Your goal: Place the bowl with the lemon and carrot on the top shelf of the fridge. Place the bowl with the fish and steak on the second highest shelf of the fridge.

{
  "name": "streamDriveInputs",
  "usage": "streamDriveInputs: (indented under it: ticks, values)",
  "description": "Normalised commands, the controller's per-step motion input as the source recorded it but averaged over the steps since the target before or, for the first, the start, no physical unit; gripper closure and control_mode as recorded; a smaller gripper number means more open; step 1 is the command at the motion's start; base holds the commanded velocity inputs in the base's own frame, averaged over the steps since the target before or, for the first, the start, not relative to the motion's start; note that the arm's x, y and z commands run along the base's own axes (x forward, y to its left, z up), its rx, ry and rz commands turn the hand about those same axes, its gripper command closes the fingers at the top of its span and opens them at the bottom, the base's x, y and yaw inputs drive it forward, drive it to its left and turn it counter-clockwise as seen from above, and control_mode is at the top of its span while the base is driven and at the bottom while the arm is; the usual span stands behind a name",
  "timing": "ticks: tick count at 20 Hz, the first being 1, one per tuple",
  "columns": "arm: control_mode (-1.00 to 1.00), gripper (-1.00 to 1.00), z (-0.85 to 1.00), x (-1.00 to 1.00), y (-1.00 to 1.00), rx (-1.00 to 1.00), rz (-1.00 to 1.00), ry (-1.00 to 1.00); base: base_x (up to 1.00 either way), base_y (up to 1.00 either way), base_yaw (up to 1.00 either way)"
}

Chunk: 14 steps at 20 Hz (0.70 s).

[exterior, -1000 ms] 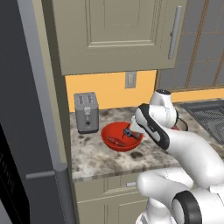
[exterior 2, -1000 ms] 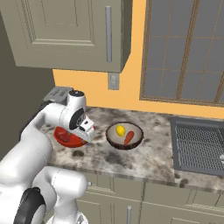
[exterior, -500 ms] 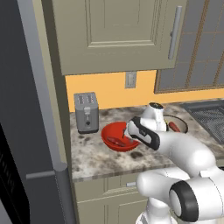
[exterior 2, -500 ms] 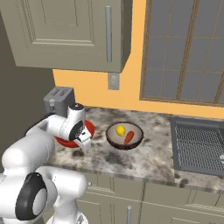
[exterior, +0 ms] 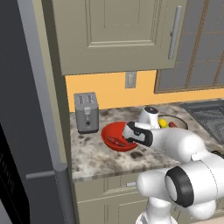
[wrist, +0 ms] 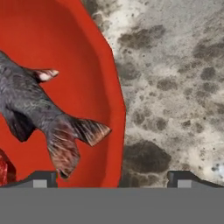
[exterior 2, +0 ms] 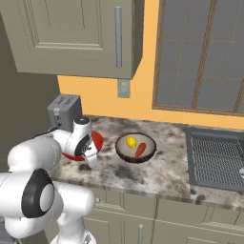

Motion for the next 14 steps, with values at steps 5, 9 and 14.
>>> streamDriveInputs:
  ticks: [5, 9, 14]
  values:
    - [-1.00, -1.00, -0.06, 0.29, 0.10, 0.00, -0.13, 0.00, 0.00, 0.00, 0.00]
    - [-1.00, -1.00, -0.33, 0.27, 0.07, 0.00, -0.08, 0.01, 0.00, 0.00, 0.00]
    - [-1.00, 1.00, -0.10, 0.17, 0.07, 0.00, -0.04, 0.00, 0.00, 0.00, 0.00]
